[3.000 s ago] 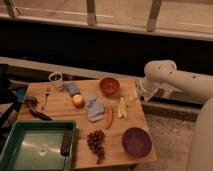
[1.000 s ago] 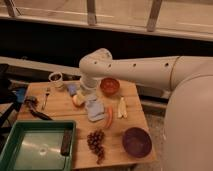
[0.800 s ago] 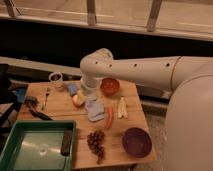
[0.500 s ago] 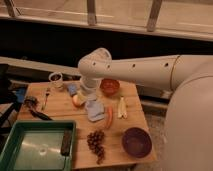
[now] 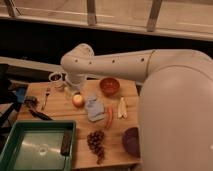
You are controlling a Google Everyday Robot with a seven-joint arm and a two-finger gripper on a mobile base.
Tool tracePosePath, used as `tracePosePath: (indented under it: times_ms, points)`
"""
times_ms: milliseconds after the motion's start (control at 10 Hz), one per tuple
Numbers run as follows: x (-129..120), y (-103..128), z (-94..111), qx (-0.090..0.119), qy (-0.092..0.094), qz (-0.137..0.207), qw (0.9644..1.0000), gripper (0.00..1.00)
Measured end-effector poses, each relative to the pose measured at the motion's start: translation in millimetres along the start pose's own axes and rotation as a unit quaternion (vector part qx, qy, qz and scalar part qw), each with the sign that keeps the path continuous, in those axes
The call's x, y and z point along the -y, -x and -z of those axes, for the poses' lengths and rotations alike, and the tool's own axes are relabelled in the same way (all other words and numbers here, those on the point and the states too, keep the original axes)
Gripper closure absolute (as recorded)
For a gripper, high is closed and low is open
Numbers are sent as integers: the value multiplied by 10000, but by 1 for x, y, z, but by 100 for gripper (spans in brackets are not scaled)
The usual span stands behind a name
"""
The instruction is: Place brush in red bowl
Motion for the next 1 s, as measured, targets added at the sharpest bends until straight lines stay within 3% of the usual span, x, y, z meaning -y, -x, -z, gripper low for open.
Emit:
tracePosePath:
  times_ms: [400,600,700,1000]
  points:
    - [-31,65,-22,188,255,596,9977,38]
    - [-65,96,-34,222,435,1096,9928,38]
    - [-81,103,-36,237,521,1302,9898,38]
    - [-79,102,-37,224,509,1324,9896,38]
